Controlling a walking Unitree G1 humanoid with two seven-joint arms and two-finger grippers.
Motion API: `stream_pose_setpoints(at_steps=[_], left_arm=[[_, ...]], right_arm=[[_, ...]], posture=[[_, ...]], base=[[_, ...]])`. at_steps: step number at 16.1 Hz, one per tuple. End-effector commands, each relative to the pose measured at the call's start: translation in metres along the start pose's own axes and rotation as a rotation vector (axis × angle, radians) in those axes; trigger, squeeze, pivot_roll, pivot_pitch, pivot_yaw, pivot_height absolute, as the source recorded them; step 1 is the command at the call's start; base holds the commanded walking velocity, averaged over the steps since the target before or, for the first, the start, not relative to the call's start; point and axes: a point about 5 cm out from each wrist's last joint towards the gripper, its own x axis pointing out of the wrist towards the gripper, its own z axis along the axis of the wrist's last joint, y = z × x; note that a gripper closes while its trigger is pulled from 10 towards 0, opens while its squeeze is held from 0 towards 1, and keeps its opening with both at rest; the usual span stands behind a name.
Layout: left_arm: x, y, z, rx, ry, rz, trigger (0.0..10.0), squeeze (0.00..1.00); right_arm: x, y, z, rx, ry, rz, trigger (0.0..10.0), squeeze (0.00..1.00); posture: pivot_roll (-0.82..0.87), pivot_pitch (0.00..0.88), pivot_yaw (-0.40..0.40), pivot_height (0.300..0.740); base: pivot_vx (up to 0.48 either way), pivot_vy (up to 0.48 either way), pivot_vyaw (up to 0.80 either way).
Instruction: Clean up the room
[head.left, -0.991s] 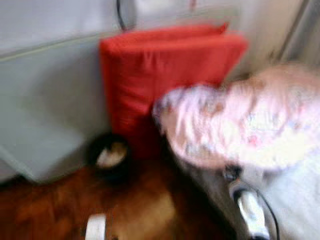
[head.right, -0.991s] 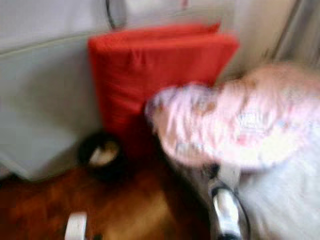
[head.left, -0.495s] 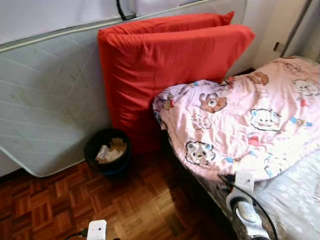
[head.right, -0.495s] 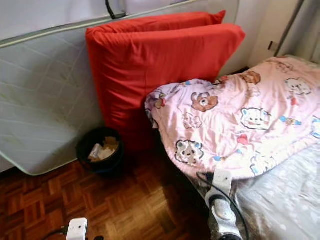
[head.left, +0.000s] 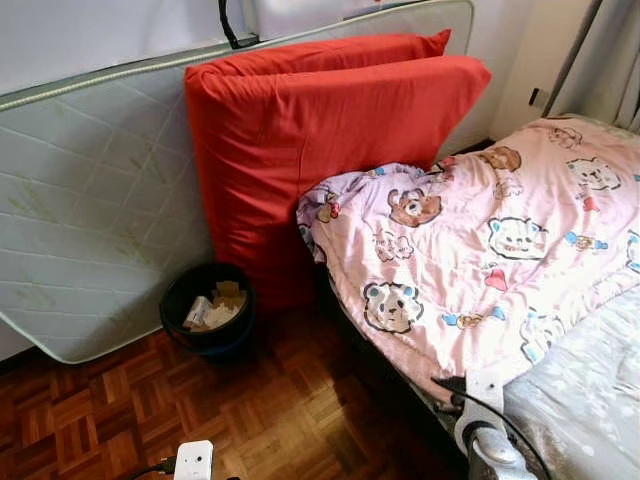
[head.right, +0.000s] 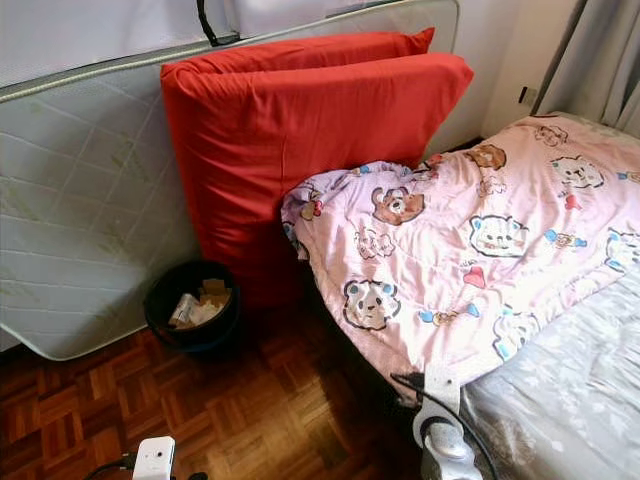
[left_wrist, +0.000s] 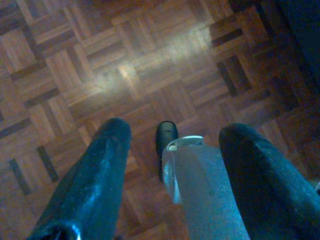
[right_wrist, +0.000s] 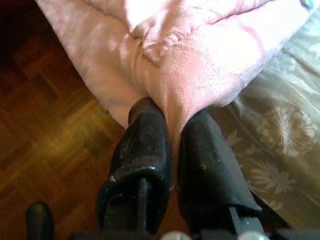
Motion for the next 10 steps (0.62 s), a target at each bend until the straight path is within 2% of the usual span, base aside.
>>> stream_pose_setpoints(at_steps=[1,9,10], left_arm=[[-0.0015,0.0038,-0.0043,0.016,0.017,0.005,10.0,0.00],[-0.0013,0.0033,-0.0037,0.034,0.016,-0.001,10.0,0.00],[-0.0014,0.0033,-0.0039,0.034,0.017,-0.001,10.0,0.00]], right_arm=[[-0.0010,0.0037,-0.0059,-0.020,0.029,0.016,10.0,0.00],[-0.0008,0.0104,-0.0056,-0.025,0.042,0.057,10.0,0.00],[-0.0008,0.0104,-0.0056,-0.026,0.042,0.058,10.0,0.22]], posture=[[-0.01,0.022,0.034,0.740],[0.00,0.012,0.033,0.740],[0.00,0.010,0.033,0.740]], base=[[0.000,0.000,0.00],[0.000,0.000,0.00],[0.000,0.000,0.00]])
